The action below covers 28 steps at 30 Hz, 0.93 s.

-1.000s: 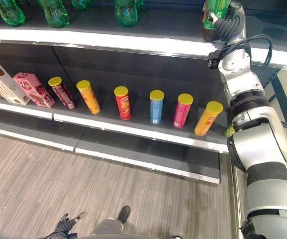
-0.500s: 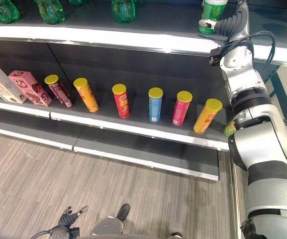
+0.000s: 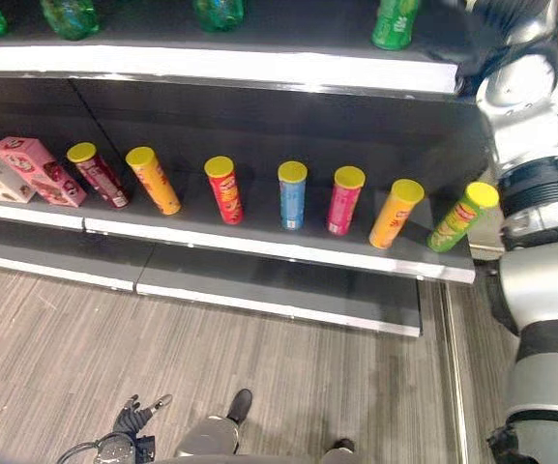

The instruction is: Put the goods on the table back onto the shelves and tidy them up.

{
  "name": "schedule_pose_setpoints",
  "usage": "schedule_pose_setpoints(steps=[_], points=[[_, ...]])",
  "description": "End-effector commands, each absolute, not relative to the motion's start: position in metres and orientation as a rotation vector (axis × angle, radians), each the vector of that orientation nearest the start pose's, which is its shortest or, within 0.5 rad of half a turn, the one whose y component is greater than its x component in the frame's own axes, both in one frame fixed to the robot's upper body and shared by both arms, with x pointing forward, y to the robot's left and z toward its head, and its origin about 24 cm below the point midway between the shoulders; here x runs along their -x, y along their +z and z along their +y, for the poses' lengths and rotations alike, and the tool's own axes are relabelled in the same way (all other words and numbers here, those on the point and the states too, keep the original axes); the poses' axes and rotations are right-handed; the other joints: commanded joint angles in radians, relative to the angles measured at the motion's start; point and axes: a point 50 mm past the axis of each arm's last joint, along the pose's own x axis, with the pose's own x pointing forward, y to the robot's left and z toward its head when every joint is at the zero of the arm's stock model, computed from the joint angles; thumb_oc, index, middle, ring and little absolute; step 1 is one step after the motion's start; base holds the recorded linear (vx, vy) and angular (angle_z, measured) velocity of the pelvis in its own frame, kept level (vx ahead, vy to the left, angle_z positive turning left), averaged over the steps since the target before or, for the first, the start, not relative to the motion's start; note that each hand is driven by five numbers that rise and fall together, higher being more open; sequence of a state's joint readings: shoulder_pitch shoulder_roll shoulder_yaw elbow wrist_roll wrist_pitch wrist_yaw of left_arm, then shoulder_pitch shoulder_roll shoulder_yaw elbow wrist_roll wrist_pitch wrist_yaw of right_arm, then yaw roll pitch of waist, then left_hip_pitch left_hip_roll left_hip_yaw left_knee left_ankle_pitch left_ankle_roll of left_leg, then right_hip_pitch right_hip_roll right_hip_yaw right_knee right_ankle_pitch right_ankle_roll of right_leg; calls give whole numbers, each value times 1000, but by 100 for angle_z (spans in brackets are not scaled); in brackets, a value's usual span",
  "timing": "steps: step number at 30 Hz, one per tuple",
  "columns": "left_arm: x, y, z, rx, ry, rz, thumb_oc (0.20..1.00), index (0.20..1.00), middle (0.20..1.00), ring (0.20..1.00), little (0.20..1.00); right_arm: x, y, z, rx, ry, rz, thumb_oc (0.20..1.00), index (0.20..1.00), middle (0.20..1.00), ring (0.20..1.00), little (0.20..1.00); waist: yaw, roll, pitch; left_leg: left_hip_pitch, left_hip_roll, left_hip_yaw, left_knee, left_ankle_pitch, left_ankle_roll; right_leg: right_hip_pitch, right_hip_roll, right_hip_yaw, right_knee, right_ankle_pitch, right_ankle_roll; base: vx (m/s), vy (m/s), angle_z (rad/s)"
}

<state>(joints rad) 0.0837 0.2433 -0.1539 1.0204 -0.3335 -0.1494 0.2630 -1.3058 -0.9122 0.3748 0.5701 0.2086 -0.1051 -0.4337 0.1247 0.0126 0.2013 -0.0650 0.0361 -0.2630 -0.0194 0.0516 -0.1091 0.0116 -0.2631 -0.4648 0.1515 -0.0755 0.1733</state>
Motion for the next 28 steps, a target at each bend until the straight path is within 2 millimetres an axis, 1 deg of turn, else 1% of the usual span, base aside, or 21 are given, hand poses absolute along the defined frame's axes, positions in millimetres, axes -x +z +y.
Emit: schedule_pose_setpoints(steps=[1, 4, 6, 8, 9, 10, 12, 13, 15, 16, 17, 18, 19, 20, 22, 23, 24, 25, 26, 27, 28], points=[[-115, -132, 268, -169, 505, 892, 1000, 1000, 1000, 1000, 1000, -296, 408, -210, 569, -309, -1178, 1000, 1000, 1000, 1000, 1000, -41, -63, -31, 35, 46, 141, 81, -164, -30, -2, -30, 164, -29, -16, 37, -19, 1, -23], [-112, -133, 270, -166, 509, 908, 1000, 1000, 1000, 1000, 1000, -266, 388, -191, 503, -73, -1276, 1000, 1000, 1000, 1000, 1000, -68, -68, -43, 50, 63, 170, 77, -168, -33, -6, -20, 189, -39, -17, 36, -17, -13, -25], [-110, -134, 270, -159, 504, 916, 1000, 1000, 1000, 1000, 1000, -253, 374, -182, 464, 80, -1291, 1000, 1000, 1000, 1000, 1000, -85, -70, -50, 60, 74, 190, 77, -170, -35, -12, -9, 210, -43, -17, 35, -30, -16, -38], [-109, -134, 272, -161, 490, 921, 1000, 1000, 1000, 1000, 1000, -246, 360, -173, 473, 229, -1261, 1000, 1000, 1000, 1000, 1000, -99, -71, -57, 68, 85, 210, 74, -170, -39, -17, 0, 229, -49, -17, 34, -32, -9, -42], [-115, -132, 271, -173, 460, 897, 1000, 1000, 1000, 1000, 1000, -240, 348, -164, 536, 365, -1217, 1000, 1000, 1000, 1000, 1000, -123, -71, -62, 77, 97, 232, 75, -169, -43, -24, 11, 248, -52, -15, 33, -34, -5, -36], [-116, -131, 270, -170, 449, 890, 1000, 1000, 1000, 1000, 1000, -237, 340, -161, 532, 427, -1191, 1000, 1000, 1000, 1000, 1000, -131, -69, -63, 80, 101, 240, 75, -170, -44, -28, 16, 258, -54, -14, 33, -26, 1, -38], [-120, -131, 266, -165, 420, 872, 1000, 1000, 1000, 1000, 1000, -233, 321, -161, 529, 523, -1116, 1000, 1000, 1000, 1000, 1000, -155, -67, -66, 90, 112, 262, 75, -172, -45, -36, 25, 275, -56, -11, 33, -2, 4, -42], [-121, -131, 263, -158, 400, 868, 1000, 1000, 1000, 1000, 1000, -234, 307, -164, 488, 566, -1047, 1000, 1000, 1000, 1000, 1000, -163, -65, -65, 95, 115, 274, 76, -173, -44, -42, 29, 287, -55, -9, 34, 2, 3, -48], [-125, -131, 256, -151, 362, 854, 1000, 1000, 1000, 1000, 1000, -241, 263, -170, 391, 638, -832, 1000, 1000, 1000, 1000, 1000, -184, -61, -59, 105, 121, 295, 72, -173, -44, -55, 35, 309, -51, -6, 36, -12, 8, -49], [-125, -131, 255, -150, 346, 856, 1000, 1000, 1000, 1000, 1000, -244, 238, -173, 339, 666, -708, 1000, 1000, 1000, 1000, 1000, -193, -59, -54, 109, 124, 302, 70, -173, -44, -60, 36, 316, -50, -3, 36, -13, 8, -42], [-126, -131, 254, -149, 334, 853, 1000, 1000, 1000, 1000, 1000, -246, 203, -182, 311, 659, -548, 1000, 1000, 1000, 1000, 1000, -203, -57, -47, 114, 127, 309, 70, -174, -45, -61, 38, 321, -46, -5, 36, -14, 10, -39], [-128, -131, 252, -150, 318, 848, 1000, 1000, 1000, 1000, 1000, -246, 176, -191, 322, 625, -423, 1000, 1000, 1000, 1000, 1000, -212, -54, -42, 117, 127, 314, 68, -173, -45, -65, 39, 327, -44, -4, 37, -20, 2, -25], [-128, -131, 251, -148, 305, 852, 1000, 1000, 1000, 1000, 1000, -243, 136, -203, 304, 573, -250, 1000, 1000, 1000, 1000, 1000, -224, -52, -36, 119, 128, 319, 66, -172, -45, -69, 40, 331, -42, -3, 37, -24, 9, -19], [-126, -132, 250, -143, 301, 856, 1000, 1000, 1000, 1000, 1000, -238, 116, -207, 315, 571, -163, 1000, 1000, 1000, 1000, 1000, -230, -51, -36, 116, 127, 320, 65, -170, -45, -74, 39, 332, -43, -1, 36, -27, 5, -11], [-128, -133, 244, -153, 262, 854, 1000, 1000, 1000, 1000, 1000, -232, 50, -226, 403, 455, 98, 1000, 1000, 1000, 1000, 1000, -238, -46, -26, 121, 129, 327, 65, -170, -46, -75, 39, 337, -42, -1, 34, -25, 1, -20], [-128, -134, 241, -158, 248, 861, 1000, 1000, 1000, 1000, 1000, -229, 25, -233, 423, 390, 194, 1000, 1000, 1000, 1000, 1000, -241, -44, -27, 120, 129, 328, 66, -169, -45, -76, 40, 337, -42, 1, 34, -9, -8, -24], [-128, -135, 240, -170, 230, 867, 1000, 1000, 1000, 1000, 1000, -228, 6, -235, 478, 358, 262, 1000, 1000, 1000, 1000, 1000, -238, -42, -27, 123, 129, 330, 66, -171, -44, -73, 40, 338, -43, 0, 32, 0, -6, -16], [-128, -135, 240, -171, 231, 866, 1000, 1000, 1000, 1000, 1000, -228, 5, -234, 478, 359, 260, 1000, 1000, 1000, 1000, 1000, -239, -43, -26, 124, 130, 330, 66, -171, -45, -73, 41, 339, -43, -1, 32, 20, -24, -17], [-130, -135, 238, -184, 212, 870, 1000, 1000, 1000, 1000, 1000, -215, -40, -242, 462, 230, 447, 1000, 1000, 1000, 1000, 1000, -235, -40, -28, 125, 130, 329, 67, -173, -43, -67, 42, 336, -45, -1, 30, 13, -16, -13], [-130, -135, 238, -185, 213, 869, 1000, 1000, 1000, 1000, 1000, -216, -40, -241, 462, 230, 446, 1000, 1000, 1000, 1000, 1000, -235, -41, -26, 126, 130, 329, 68, -173, -43, -66, 42, 336, -45, -1, 30, 19, -27, -11], [-131, -135, 239, -191, 212, 868, 1000, 1000, 1000, 1000, 1000, -210, -55, -242, 448, 180, 507, 1000, 1000, 1000, 1000, 1000, -232, -40, -28, 127, 130, 327, 68, -174, -41, -62, 43, 335, -45, -2, 29, 9, -15, -5]])
